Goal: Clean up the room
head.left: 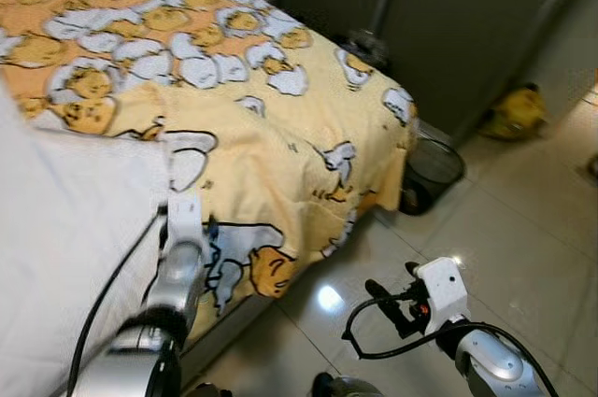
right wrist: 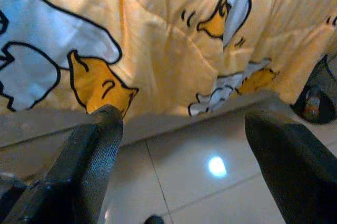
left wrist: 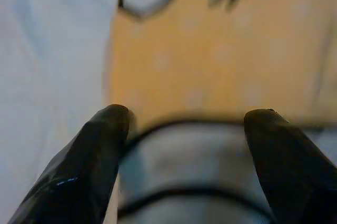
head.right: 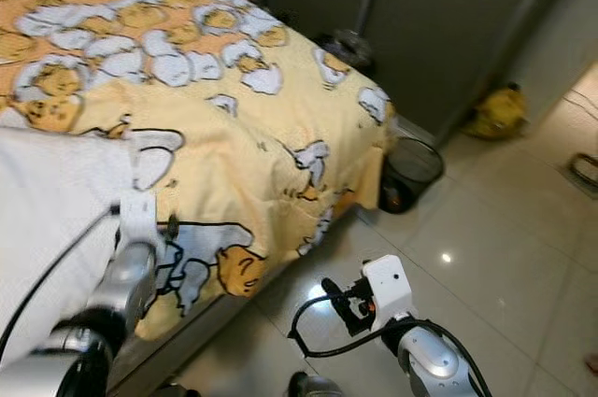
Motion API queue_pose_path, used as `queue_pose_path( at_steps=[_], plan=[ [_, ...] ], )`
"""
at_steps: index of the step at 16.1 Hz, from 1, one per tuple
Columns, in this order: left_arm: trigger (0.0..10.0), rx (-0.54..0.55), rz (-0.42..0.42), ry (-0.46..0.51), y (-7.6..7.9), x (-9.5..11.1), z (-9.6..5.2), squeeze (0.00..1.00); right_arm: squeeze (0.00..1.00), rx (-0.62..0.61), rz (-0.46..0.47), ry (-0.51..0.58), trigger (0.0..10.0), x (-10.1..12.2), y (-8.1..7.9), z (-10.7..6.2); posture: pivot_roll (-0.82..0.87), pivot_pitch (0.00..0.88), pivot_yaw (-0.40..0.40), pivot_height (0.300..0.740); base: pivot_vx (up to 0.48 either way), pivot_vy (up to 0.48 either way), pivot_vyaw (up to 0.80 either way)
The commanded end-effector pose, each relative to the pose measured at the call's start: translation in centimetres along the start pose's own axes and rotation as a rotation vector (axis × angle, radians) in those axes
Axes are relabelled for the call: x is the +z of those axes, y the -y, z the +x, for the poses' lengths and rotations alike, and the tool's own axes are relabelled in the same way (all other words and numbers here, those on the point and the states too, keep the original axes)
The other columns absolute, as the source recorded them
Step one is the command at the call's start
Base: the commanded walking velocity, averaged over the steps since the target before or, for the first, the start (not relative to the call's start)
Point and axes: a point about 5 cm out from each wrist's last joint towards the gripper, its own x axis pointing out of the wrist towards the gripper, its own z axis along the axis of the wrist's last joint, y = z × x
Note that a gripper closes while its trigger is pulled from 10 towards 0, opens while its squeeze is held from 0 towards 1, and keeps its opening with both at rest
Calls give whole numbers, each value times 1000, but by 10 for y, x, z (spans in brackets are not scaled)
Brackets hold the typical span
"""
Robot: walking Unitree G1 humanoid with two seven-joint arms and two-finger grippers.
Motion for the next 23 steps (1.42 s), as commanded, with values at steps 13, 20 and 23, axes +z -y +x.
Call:
queue_pose_path(
  at_steps=[13,20,23],
  plan=[
    [0,-60,-75,-306,13,-58,-18,0,0,51,-11,-59,10000,-2,-1,-1,-152,75,-102,740,0,0,0],
    [0,-96,26,-253,8,-53,-16,0,0,53,-2,-68,10000,-5,-3,3,-135,59,-93,740,0,0,0],
    [0,-115,69,-239,8,-52,-16,0,0,56,-7,-66,10000,-3,-2,8,-123,46,-94,740,0,0,0]
  ],
)
